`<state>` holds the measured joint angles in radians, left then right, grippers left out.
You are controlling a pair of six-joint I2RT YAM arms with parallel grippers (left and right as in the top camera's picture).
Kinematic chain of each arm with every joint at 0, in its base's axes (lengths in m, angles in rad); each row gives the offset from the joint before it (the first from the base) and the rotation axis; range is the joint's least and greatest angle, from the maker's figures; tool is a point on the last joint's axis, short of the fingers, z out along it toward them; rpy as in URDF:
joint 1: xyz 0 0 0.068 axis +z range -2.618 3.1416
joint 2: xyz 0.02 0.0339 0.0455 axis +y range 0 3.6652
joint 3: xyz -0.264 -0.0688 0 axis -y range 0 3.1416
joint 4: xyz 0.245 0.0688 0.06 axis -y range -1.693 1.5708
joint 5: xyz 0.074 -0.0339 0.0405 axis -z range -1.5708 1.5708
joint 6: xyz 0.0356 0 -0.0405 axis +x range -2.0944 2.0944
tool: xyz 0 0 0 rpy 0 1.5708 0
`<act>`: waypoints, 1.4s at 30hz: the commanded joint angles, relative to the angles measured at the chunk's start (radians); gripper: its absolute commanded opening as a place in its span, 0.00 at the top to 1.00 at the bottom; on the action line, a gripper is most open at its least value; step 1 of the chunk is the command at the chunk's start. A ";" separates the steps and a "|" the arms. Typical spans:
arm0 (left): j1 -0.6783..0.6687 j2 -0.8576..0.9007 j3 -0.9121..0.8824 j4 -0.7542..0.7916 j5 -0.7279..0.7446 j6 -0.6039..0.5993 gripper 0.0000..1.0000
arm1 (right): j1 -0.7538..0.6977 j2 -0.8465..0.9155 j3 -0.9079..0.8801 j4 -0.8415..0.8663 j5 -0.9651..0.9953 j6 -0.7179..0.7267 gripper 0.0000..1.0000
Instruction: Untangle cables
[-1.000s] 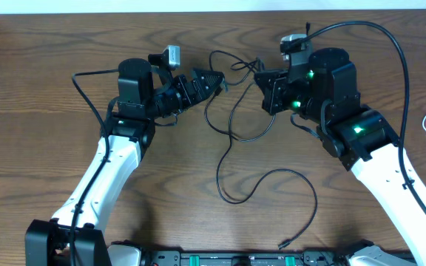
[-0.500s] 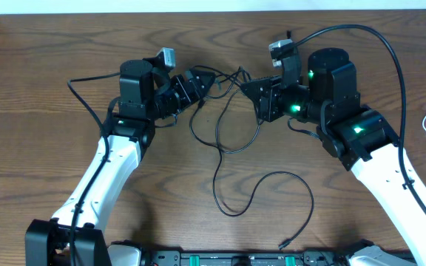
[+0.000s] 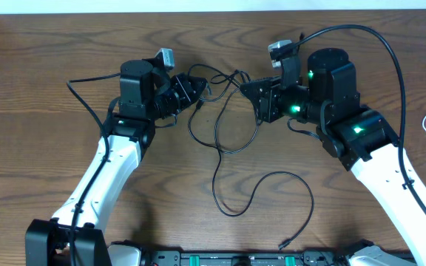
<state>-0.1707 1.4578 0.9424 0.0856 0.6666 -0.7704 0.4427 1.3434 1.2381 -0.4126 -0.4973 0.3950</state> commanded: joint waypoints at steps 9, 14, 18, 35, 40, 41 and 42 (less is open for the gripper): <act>0.207 0.010 0.011 -0.227 -0.243 0.112 0.93 | -0.041 -0.003 0.022 -0.108 0.132 -0.079 0.99; 0.345 0.011 0.011 -0.385 -0.448 0.112 0.92 | -0.085 -0.003 0.022 -0.108 0.133 -0.079 0.99; 0.458 0.011 0.011 -0.457 -0.589 0.113 0.93 | -0.126 -0.003 0.022 -0.112 0.133 -0.090 0.99; 0.818 0.011 0.011 -0.529 -0.637 0.119 0.92 | -0.276 -0.002 0.022 -0.325 0.761 -0.104 0.99; 0.832 0.011 0.011 -0.530 -0.638 0.119 0.93 | -0.313 -0.002 0.022 -0.372 0.916 -0.103 0.99; 0.832 0.011 0.011 -0.531 -0.640 0.119 0.93 | -0.321 -0.002 0.022 -0.379 0.943 -0.103 0.99; 0.832 0.011 0.011 -0.533 -0.650 0.119 0.93 | -0.330 -0.002 0.022 -0.388 0.974 -0.093 0.99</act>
<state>0.6502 1.4616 0.9440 -0.4454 0.0673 -0.6575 0.1421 1.3437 1.2404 -0.7902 0.2703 0.3023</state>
